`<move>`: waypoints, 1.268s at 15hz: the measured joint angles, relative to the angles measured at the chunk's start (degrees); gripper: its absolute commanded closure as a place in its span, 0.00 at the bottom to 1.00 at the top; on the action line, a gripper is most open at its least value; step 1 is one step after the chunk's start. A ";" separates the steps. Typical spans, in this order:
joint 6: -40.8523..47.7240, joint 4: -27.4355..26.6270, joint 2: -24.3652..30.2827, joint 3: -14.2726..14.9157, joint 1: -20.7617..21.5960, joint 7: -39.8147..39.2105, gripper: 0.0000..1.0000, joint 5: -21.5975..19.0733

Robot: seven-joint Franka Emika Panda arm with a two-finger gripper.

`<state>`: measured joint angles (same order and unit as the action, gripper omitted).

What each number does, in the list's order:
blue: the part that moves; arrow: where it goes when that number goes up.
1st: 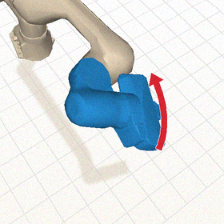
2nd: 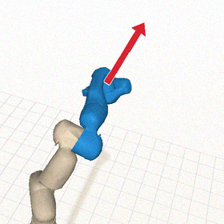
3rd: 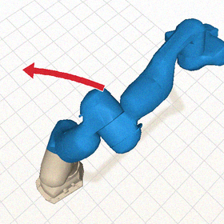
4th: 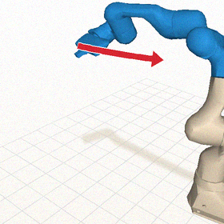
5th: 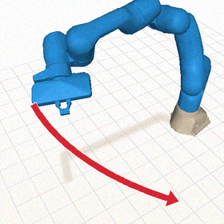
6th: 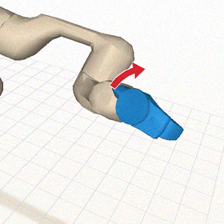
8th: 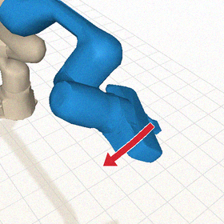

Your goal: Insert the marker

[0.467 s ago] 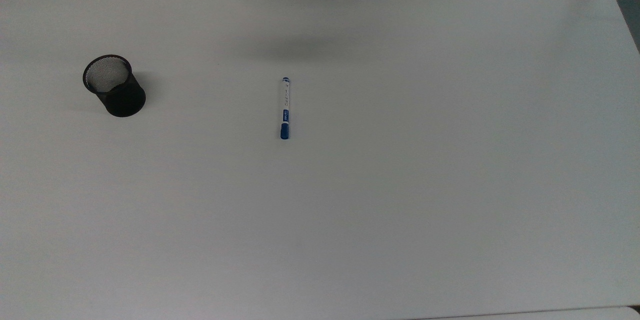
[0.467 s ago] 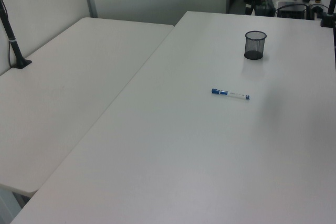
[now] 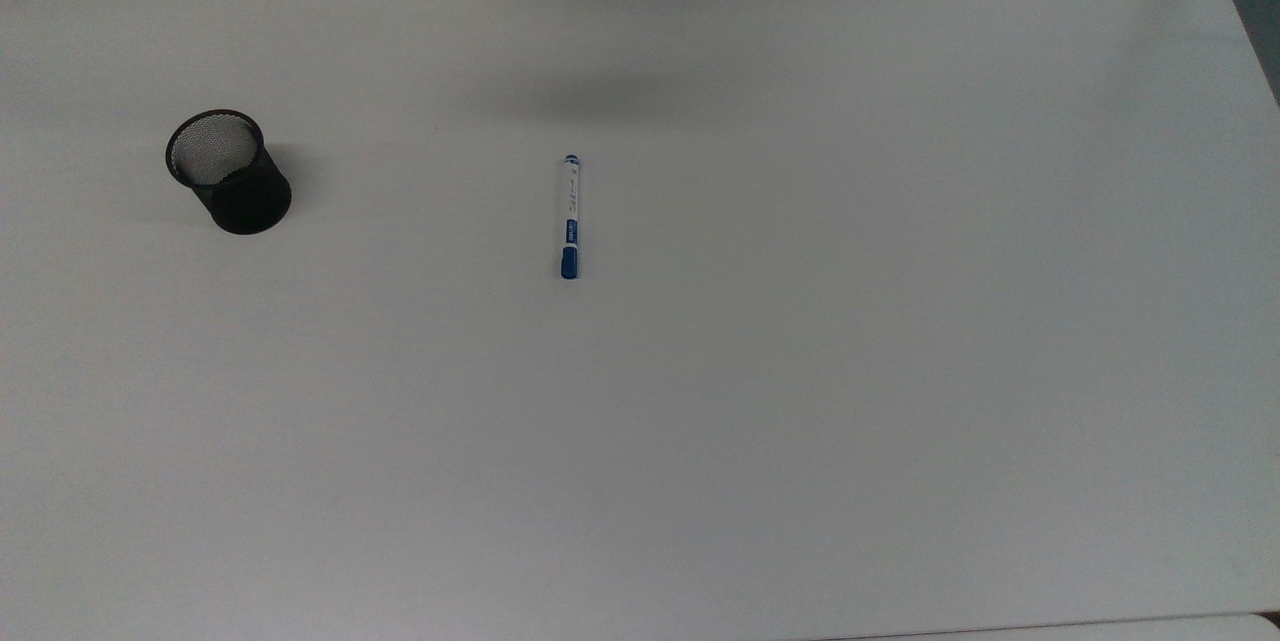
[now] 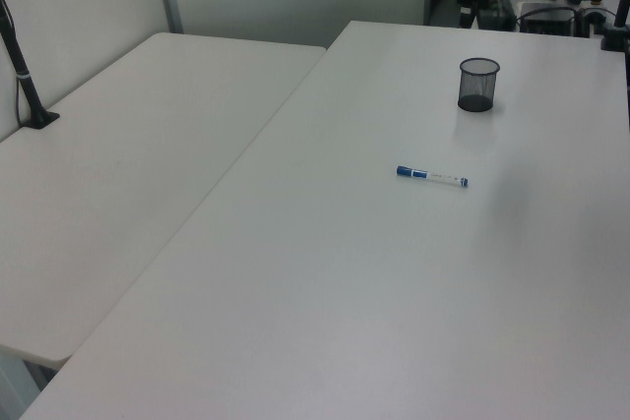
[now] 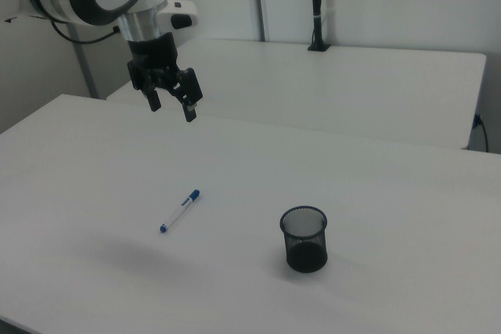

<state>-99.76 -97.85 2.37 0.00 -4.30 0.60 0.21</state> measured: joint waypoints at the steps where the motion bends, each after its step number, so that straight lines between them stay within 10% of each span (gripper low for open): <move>1: 0.00 0.00 0.00 0.00 0.00 0.00 0.00 0.00; 19: -0.19 -1.86 -3.48 -1.63 0.03 -17.61 0.00 0.25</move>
<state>-99.95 -99.72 -1.11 -1.64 -4.26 -17.02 0.46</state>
